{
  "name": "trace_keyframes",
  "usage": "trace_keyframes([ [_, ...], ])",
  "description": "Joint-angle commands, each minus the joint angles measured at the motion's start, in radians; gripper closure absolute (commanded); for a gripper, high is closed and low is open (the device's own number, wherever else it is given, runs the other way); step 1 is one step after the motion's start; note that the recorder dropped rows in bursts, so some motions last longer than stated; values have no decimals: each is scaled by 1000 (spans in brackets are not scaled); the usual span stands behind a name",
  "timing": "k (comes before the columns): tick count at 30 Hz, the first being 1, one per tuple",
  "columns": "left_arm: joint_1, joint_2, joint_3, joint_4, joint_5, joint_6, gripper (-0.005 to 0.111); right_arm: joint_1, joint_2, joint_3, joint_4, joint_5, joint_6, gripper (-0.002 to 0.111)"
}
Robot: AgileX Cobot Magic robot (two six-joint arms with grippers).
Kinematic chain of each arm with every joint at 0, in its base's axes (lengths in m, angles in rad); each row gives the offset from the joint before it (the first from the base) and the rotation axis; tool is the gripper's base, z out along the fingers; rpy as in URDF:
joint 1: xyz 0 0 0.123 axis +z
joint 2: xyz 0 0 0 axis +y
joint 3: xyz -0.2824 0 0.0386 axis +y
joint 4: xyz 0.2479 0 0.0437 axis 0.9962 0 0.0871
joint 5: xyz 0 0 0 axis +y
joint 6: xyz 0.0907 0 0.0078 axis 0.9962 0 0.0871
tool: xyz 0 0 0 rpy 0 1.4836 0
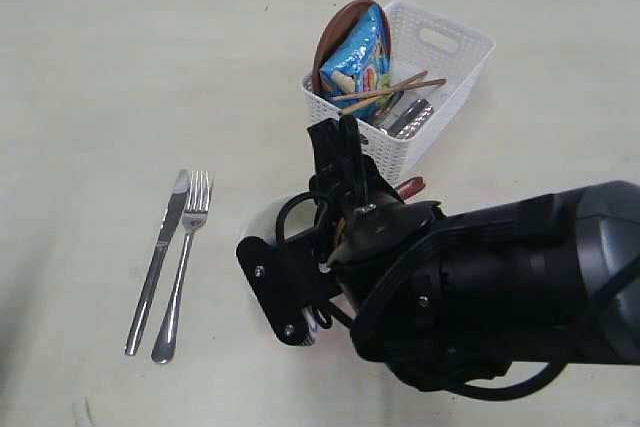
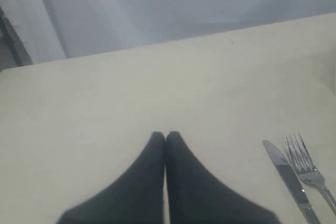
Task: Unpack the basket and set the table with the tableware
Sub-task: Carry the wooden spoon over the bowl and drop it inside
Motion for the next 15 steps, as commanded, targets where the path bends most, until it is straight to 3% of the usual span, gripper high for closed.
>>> trace_keyframes([
  [1,-2,-6,3,4,2,-6,107,15,-2,-14,-15,30,29,58],
  [5,-2,-6,3,4,2,-6,107,51,-2,-31,-30,133,72,58],
  [9,-2,-6,3,4,2,-6,107,58,-38,-58,-3,207,244,58],
  [15,-2,-6,3,4,2,-6,107,-49,-184,-127,35,200,576,58],
])
